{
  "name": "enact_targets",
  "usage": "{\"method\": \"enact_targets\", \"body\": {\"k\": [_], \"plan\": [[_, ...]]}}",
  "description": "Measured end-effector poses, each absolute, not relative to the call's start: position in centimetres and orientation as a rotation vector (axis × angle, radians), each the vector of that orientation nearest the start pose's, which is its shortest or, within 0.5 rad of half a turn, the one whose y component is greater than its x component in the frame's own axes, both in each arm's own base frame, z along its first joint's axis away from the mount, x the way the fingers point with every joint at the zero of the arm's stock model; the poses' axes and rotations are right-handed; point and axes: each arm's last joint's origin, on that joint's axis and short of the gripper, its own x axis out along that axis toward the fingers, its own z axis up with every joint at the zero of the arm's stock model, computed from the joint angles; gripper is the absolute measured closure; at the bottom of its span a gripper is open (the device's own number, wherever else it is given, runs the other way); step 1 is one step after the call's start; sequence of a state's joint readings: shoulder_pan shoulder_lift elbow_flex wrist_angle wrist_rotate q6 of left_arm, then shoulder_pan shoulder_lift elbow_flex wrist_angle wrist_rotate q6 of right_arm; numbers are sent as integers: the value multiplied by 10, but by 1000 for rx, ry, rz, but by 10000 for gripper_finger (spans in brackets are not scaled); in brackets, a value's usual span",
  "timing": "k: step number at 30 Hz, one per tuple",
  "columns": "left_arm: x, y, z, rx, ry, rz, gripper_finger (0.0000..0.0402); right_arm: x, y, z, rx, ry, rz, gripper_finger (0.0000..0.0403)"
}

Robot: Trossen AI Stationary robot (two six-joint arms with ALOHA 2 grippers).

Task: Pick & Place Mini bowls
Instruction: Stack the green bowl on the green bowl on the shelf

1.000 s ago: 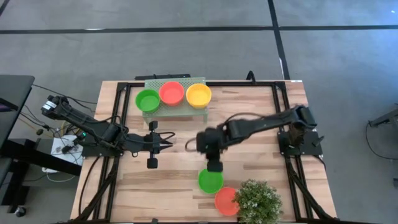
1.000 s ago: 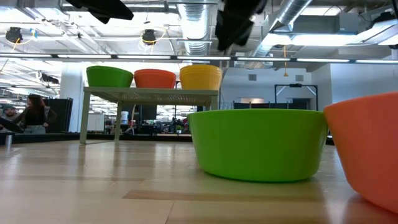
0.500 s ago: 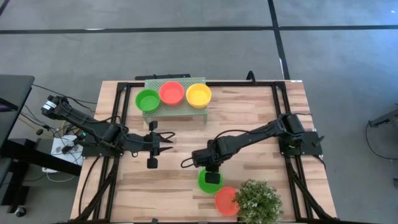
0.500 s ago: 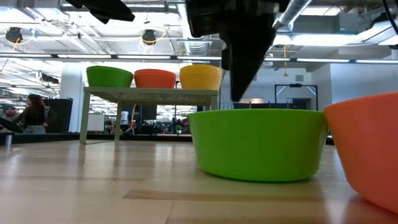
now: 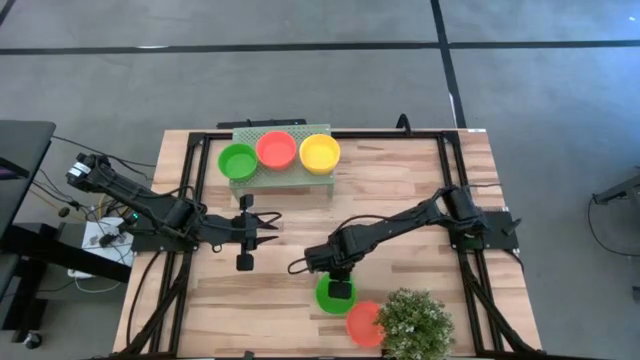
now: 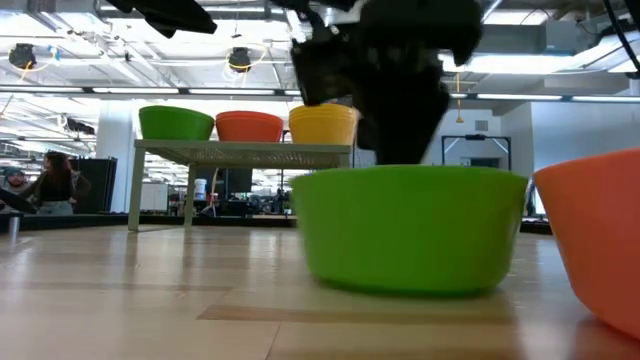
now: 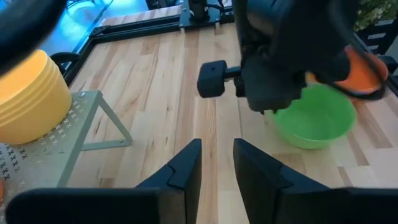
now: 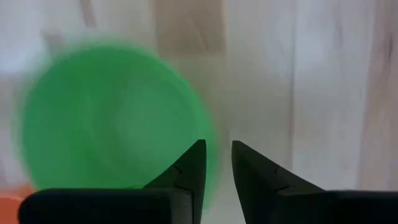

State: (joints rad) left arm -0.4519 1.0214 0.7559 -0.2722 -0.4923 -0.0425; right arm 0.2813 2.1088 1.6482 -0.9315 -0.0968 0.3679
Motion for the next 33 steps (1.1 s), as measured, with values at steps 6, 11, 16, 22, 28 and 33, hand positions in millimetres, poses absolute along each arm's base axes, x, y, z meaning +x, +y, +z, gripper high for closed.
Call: {"method": "enact_targets", "body": {"k": [6, 11, 16, 22, 28, 33], "plan": [[199, -81, 275, 199, 471, 50, 307, 402, 119, 173, 124, 1449, 87, 336], [199, -81, 275, 201, 473, 50, 307, 400, 117, 172, 73, 1467, 103, 375], [199, -82, 275, 200, 471, 49, 307, 400, 117, 172, 39, 1473, 163, 391], [199, -83, 275, 186, 476, -4, 307, 405, 105, 181, 46, 1466, 157, 398], [199, -86, 275, 159, 487, -110, 307, 413, 84, 193, 42, 1436, 151, 395], [198, -89, 274, 146, 499, -215, 307, 419, 58, 200, 43, 1430, 140, 399]]}}
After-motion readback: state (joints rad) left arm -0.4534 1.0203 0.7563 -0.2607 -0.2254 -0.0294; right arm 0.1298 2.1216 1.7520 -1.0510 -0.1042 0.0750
